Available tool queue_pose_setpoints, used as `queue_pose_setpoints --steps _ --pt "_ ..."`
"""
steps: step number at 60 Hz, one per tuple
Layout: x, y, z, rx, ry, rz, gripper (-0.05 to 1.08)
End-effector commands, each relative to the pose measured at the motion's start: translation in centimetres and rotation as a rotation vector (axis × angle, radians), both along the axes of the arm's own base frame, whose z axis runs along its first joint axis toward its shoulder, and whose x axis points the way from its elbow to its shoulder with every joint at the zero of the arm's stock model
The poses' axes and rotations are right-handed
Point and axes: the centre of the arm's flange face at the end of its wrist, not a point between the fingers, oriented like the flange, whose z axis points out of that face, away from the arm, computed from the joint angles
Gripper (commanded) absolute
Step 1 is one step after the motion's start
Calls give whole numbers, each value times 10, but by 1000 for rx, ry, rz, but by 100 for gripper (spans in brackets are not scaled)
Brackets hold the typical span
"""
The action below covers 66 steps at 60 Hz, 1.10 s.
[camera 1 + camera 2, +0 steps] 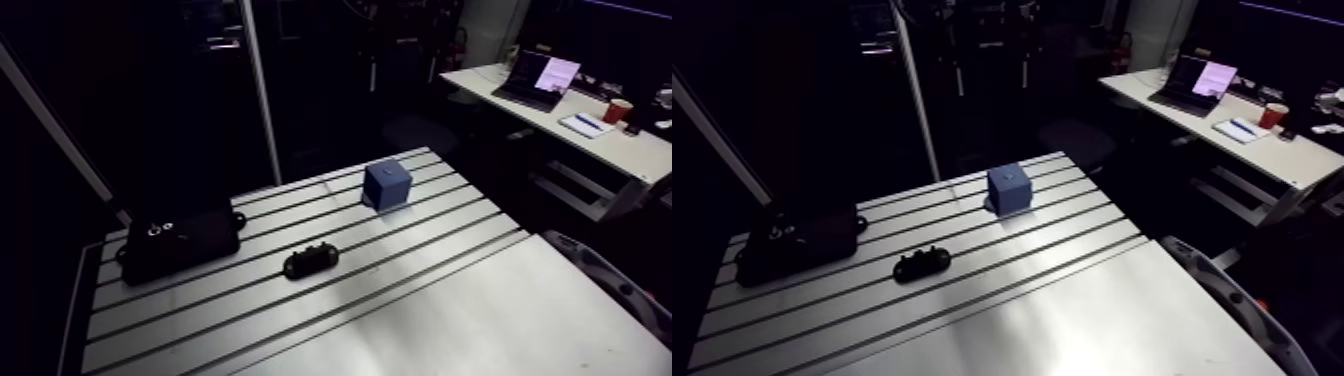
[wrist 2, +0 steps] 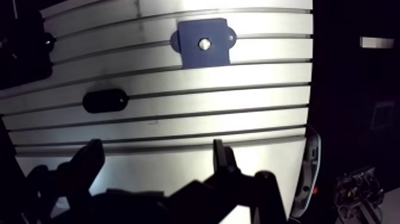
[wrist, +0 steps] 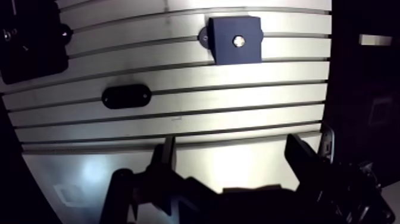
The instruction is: Pick up the M10 bolt and insert it into the hex recess until seated.
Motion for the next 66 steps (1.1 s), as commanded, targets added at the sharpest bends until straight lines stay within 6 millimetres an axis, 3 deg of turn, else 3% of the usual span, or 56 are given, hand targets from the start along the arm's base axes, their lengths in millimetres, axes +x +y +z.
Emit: queue_pose_setpoints --steps 1,7,13,24,49,66 --pt "14 -57 57 18 24 -45 0" --pt "18 -70 74 24 55 -27 0" --pt "21 -82 79 27 63 -6 0" --pt "27 -88 89 36 78 0 0" --pt "40 -112 101 31 105 46 0" --pt "66 -134 105 43 128 84 0"
